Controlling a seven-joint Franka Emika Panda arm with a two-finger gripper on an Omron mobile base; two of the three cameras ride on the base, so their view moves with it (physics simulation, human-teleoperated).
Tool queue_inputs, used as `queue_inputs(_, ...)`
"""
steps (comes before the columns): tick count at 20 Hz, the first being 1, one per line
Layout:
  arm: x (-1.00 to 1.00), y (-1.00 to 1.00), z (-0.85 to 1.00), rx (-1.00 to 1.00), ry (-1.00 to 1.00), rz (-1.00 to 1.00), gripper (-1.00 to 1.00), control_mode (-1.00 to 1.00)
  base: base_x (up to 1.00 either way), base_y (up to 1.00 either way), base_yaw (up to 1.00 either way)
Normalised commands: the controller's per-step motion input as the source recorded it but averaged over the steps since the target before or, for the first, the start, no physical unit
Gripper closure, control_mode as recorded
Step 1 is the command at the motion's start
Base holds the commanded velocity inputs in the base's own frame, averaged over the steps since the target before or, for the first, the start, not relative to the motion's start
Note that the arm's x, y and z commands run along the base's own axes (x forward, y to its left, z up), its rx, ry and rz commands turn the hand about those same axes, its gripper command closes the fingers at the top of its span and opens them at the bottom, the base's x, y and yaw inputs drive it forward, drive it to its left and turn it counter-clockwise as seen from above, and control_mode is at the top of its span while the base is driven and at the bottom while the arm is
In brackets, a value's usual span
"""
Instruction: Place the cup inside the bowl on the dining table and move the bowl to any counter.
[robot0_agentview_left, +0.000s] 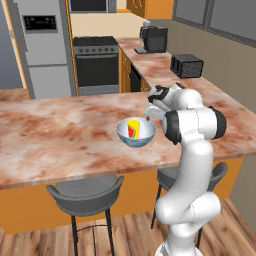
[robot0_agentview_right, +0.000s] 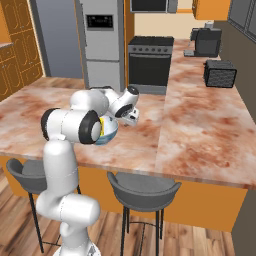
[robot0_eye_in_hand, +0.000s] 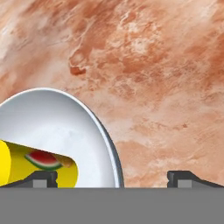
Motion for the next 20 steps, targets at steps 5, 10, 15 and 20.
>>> queue_inputs(5,0.0,0.0,-0.16,0.0,0.0,0.01,-1.0,-1.0,0.0,0.0,0.0)
queue_inputs(10,0.0,0.0,-0.18,0.0,0.0,0.01,-1.0,-1.0,0.0,0.0,0.0)
queue_inputs(15,0.0,0.0,-0.17,0.0,0.0,0.01,-1.0,-1.0,0.0,0.0,0.0)
queue_inputs(20,0.0,0.02,-0.19,0.0,0.0,0.01,-1.0,-1.0,0.0,0.0,0.0)
